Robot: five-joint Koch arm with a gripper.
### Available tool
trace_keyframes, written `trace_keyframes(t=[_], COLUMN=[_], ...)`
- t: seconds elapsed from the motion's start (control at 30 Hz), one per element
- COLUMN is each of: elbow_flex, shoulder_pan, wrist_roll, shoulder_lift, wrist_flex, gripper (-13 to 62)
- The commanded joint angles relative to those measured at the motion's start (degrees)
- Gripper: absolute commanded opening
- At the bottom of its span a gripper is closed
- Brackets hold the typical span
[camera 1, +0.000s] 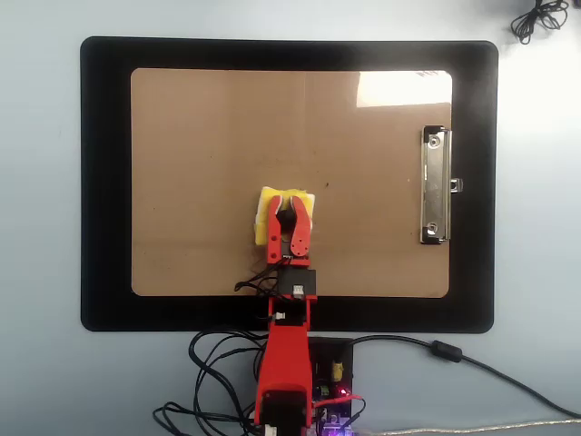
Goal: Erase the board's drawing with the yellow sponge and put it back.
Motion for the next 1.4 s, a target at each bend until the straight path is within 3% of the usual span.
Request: trace_keyframes(t=[0.0, 0.1, 0.37, 0.47, 0.67, 0.77, 0.9, 1.13, 1.23, 1.37], elbow_flex=[0.3, -4.2, -41.1, -35.7, -5.5, 1.3, -4.4, -33.1, -30.8, -14.9], shoulder_pan=[7.2, 10.4, 17.4, 17.3, 10.5, 5.4, 1.8, 1.0, 0.5, -6.9], wrist_roll=[1.8, 3.4, 3.5, 3.6, 3.3, 2.8, 0.4, 0.1, 0.1, -0.2], shoulder_lift=[2.8, -1.2, -34.9, -31.5, -3.3, 6.3, 0.0, -27.1, -25.8, -10.9], wrist_flex=[-0.1, 0.3, -0.1, -0.4, -0.1, 0.2, 0.1, 0.0, -0.2, 0.0], gripper=[-8.0, -8.0, -8.0, -8.0, -8.0, -8.0, -8.0, -8.0, -8.0, -8.0])
